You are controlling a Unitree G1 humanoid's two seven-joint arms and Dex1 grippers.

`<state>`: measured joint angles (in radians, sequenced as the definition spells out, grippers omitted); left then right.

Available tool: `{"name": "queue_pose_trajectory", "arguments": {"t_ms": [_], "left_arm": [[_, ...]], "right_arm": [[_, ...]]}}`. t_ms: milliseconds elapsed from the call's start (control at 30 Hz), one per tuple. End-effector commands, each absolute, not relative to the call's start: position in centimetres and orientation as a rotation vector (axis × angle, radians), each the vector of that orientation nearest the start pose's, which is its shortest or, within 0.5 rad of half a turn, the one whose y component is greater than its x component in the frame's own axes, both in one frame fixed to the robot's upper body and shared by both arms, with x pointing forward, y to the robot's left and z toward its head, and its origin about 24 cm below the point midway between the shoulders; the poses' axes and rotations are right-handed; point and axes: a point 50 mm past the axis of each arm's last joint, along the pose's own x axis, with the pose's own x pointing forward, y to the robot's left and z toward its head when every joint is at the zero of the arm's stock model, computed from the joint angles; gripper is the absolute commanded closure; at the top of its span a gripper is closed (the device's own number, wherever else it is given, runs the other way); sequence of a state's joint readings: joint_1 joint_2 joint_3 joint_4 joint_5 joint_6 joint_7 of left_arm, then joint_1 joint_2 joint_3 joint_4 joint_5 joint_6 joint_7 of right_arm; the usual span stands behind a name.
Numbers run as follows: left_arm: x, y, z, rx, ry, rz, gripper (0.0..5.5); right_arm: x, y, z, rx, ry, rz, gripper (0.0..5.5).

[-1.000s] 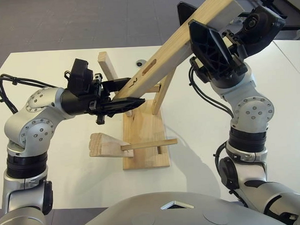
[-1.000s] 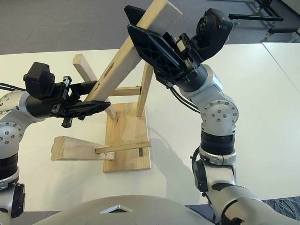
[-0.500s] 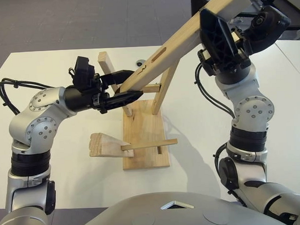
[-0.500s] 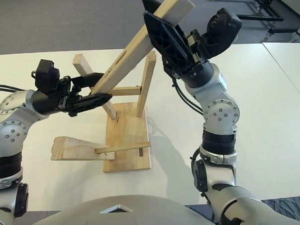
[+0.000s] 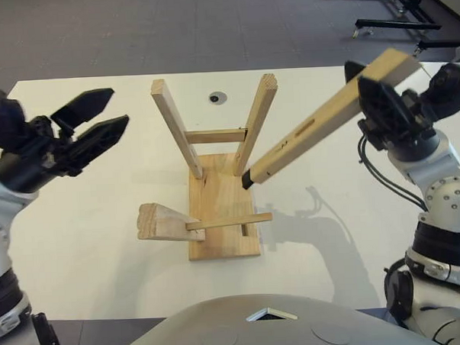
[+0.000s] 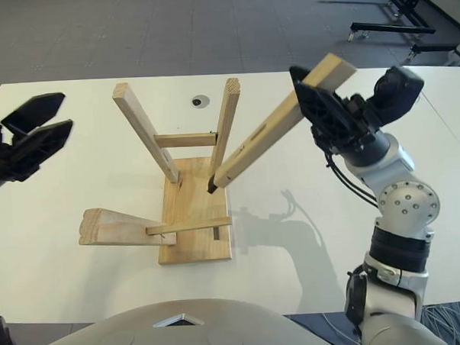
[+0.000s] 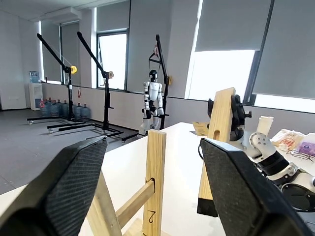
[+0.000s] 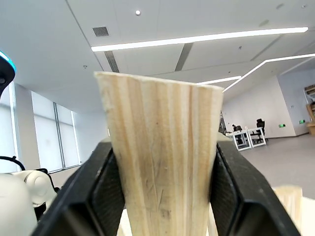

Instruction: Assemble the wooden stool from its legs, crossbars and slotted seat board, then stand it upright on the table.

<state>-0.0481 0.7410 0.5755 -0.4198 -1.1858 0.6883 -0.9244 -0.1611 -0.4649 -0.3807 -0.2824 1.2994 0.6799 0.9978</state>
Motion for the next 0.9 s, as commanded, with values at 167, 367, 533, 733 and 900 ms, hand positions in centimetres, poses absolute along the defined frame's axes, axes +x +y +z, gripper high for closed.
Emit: {"name": "queue_pose_trajectory", "arguments": {"t_ms": [167, 367, 533, 733, 900], "left_arm": [[18.8, 24.1, 21.0, -0.295, -0.051, -1.134, 2.05], [18.8, 23.5, 20.2, -0.347, -0.018, -1.160, 2.05], [18.6, 23.9, 20.4, -0.403, -0.028, -1.165, 2.05], [19.2, 25.4, 20.3, -0.465, -0.024, -1.126, 2.05], [18.9, 25.6, 19.6, -0.470, -0.026, -1.087, 2.05]], "right_arm": [[20.2, -19.9, 16.3, 0.458, -0.178, 1.409, 3.43], [20.4, -19.4, 17.0, 0.320, -0.212, 1.480, 3.43], [19.4, -18.9, 17.1, 0.383, -0.230, 1.526, 3.43], [18.9, -17.8, 16.8, 0.388, -0.230, 1.542, 3.43], [19.2, -17.2, 15.9, 0.362, -0.257, 1.504, 3.44]]}}
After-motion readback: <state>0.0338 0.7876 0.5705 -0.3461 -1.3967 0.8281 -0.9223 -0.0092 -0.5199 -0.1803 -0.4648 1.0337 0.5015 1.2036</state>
